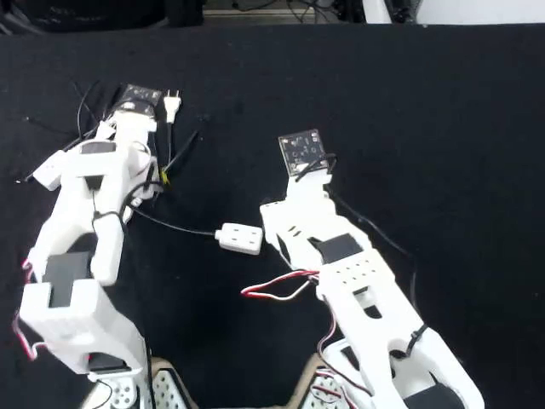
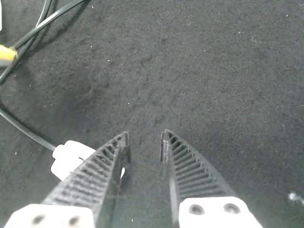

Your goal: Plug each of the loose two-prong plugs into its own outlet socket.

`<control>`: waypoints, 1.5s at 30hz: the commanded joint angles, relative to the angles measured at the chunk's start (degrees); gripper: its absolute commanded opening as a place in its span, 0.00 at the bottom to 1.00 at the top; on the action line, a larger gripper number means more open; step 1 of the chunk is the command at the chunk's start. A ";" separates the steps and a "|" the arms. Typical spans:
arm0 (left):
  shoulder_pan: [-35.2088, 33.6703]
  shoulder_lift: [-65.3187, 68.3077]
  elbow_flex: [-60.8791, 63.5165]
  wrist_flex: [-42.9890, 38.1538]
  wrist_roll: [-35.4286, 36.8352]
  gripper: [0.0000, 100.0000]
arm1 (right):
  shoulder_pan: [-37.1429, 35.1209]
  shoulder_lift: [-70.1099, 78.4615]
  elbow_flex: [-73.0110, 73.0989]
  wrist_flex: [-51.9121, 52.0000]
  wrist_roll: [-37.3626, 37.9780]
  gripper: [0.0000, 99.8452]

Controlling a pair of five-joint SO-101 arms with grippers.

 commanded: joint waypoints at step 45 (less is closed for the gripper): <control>8.22 -14.86 -20.97 30.86 1.41 0.03 | 10.90 -0.48 -1.98 -1.85 -1.49 0.11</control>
